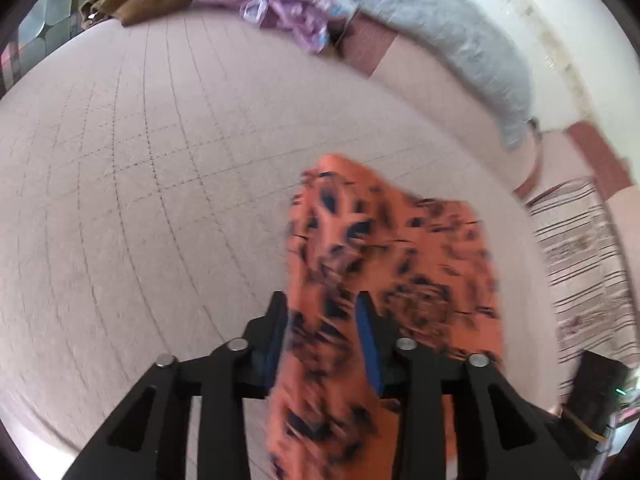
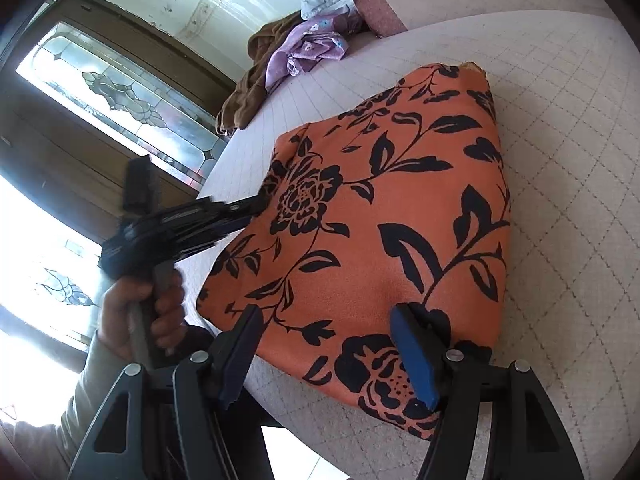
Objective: Fold small clothes
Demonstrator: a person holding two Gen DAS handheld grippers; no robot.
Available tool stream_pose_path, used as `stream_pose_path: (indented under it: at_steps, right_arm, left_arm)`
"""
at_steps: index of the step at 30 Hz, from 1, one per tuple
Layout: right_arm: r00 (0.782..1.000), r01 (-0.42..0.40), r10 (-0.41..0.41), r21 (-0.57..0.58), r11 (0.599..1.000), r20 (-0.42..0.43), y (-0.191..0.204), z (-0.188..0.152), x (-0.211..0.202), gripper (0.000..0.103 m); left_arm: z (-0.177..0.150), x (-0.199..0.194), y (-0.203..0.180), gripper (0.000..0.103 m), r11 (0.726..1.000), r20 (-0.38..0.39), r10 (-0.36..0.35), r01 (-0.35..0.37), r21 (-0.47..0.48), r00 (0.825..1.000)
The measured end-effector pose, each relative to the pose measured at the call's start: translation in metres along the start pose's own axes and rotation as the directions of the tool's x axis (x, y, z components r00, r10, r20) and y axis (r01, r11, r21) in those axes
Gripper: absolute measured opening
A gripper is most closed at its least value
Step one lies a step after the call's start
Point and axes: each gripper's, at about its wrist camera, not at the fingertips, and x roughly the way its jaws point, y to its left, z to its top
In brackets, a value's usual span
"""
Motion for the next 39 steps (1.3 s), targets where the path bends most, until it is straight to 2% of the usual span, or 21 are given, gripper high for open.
stream_pose_path:
  at_steps: [1, 3, 4, 5, 7, 9, 10, 13, 16, 19, 21, 24, 26, 28, 30, 32, 34, 35, 36, 37, 39]
  right_arm:
    - [1.0, -0.004, 0.004, -0.002, 1.0, -0.004, 0.002, 0.001, 0.001, 0.072]
    - [1.0, -0.011, 0.011, 0.002, 1.0, -0.004, 0.0, 0.001, 0.004, 0.072]
    - [1.0, -0.015, 0.015, 0.007, 1.0, -0.004, 0.0, 0.002, 0.006, 0.072]
    - [1.0, -0.017, 0.017, 0.009, 1.0, -0.003, 0.0, 0.003, 0.007, 0.072]
    - [1.0, -0.02, 0.02, 0.016, 1.0, -0.006, 0.0, 0.003, 0.007, 0.072]
    - [1.0, -0.012, 0.012, 0.017, 1.0, -0.007, 0.002, 0.003, 0.003, 0.072]
    - [1.0, -0.009, 0.009, 0.014, 1.0, -0.002, 0.004, 0.003, 0.0, 0.072]
    - [0.999, 0.005, -0.004, -0.011, 1.0, 0.033, 0.011, -0.001, -0.012, 0.072]
    - [0.998, -0.013, 0.013, -0.013, 1.0, 0.058, 0.013, -0.003, -0.016, 0.076]
    - [0.999, 0.03, -0.03, 0.031, 0.999, 0.014, -0.003, -0.004, -0.001, 0.078]
    - [0.999, 0.005, -0.007, 0.054, 0.999, 0.043, 0.001, -0.003, -0.009, 0.078]
    - [0.995, -0.036, 0.036, -0.003, 0.999, 0.092, 0.018, -0.003, -0.023, 0.078]
    - [0.998, -0.007, 0.008, -0.011, 1.0, 0.066, 0.016, -0.004, -0.016, 0.079]
    - [0.999, 0.035, -0.035, 0.031, 0.999, 0.002, -0.001, -0.007, 0.002, 0.079]
    - [0.999, 0.01, -0.012, 0.053, 0.999, 0.033, 0.0, -0.008, -0.004, 0.079]
    - [0.997, -0.012, 0.011, 0.02, 1.0, 0.071, 0.011, -0.007, -0.016, 0.079]
    - [0.996, -0.014, 0.015, -0.006, 1.0, 0.089, 0.015, -0.008, -0.022, 0.079]
    - [0.997, -0.003, 0.003, 0.005, 1.0, 0.08, 0.011, -0.009, -0.02, 0.079]
    - [0.998, 0.008, -0.01, 0.024, 1.0, 0.066, 0.007, -0.01, -0.018, 0.079]
    - [0.998, 0.02, -0.023, 0.051, 0.999, 0.052, 0.0, -0.012, -0.015, 0.079]
    - [0.998, -0.016, 0.01, 0.086, 0.996, 0.065, -0.008, -0.016, -0.02, 0.079]
  left_arm:
    - [-0.009, -0.004, -0.002, 0.048, 1.0, 0.009, 0.004, -0.004, 0.019, 1.0]
    - [-0.021, 0.009, -0.012, 0.046, 0.986, -0.006, 0.113, -0.112, 0.12, 0.994]
    - [-0.026, 0.025, -0.004, 0.046, 0.983, -0.043, 0.148, -0.143, 0.115, 0.988]
    - [-0.028, 0.029, 0.003, 0.047, 0.991, -0.055, 0.117, -0.113, 0.071, 0.992]
    - [-0.027, 0.02, -0.001, 0.047, 0.992, -0.026, 0.125, -0.124, 0.038, 0.992]
    - [-0.031, 0.004, -0.028, 0.046, 0.971, 0.054, 0.201, -0.206, 0.119, 0.978]
    - [-0.033, -0.003, -0.035, 0.048, 0.964, 0.071, 0.214, -0.222, 0.144, 0.974]
    - [-0.042, -0.013, -0.049, 0.054, 0.959, 0.088, 0.22, -0.232, 0.163, 0.971]
    - [-0.052, -0.021, -0.055, 0.058, 0.941, 0.111, 0.276, -0.292, 0.17, 0.955]
    - [-0.058, -0.018, -0.063, 0.058, 0.943, 0.091, 0.278, -0.29, 0.167, 0.956]
    - [-0.061, -0.027, -0.053, 0.058, 0.938, 0.106, 0.286, -0.301, 0.173, 0.952]
    - [-0.066, -0.033, -0.052, 0.061, 0.935, 0.112, 0.297, -0.313, 0.168, 0.948]
    - [-0.07, -0.039, -0.052, 0.061, 0.933, 0.111, 0.301, -0.317, 0.169, 0.947]
    - [-0.072, -0.038, -0.052, 0.061, 0.93, 0.108, 0.305, -0.32, 0.18, 0.946]
    - [-0.075, -0.038, -0.051, 0.061, 0.923, 0.113, 0.321, -0.337, 0.183, 0.94]
    - [-0.077, -0.039, -0.047, 0.062, 0.929, 0.113, 0.319, -0.334, 0.161, 0.941]
    - [-0.082, -0.033, -0.041, 0.062, 0.936, 0.097, 0.302, -0.314, 0.159, 0.948]
    - [-0.085, -0.025, -0.038, 0.062, 0.932, 0.078, 0.311, -0.321, 0.171, 0.947]
    - [-0.089, -0.008, -0.029, 0.062, 0.92, 0.026, 0.347, -0.346, 0.185, 0.938]
    - [-0.09, 0.001, -0.023, 0.062, 0.923, -0.009, 0.347, -0.34, 0.179, 0.938]
    - [-0.091, -0.002, -0.012, 0.062, 0.951, -0.016, 0.292, -0.288, 0.112, 0.956]
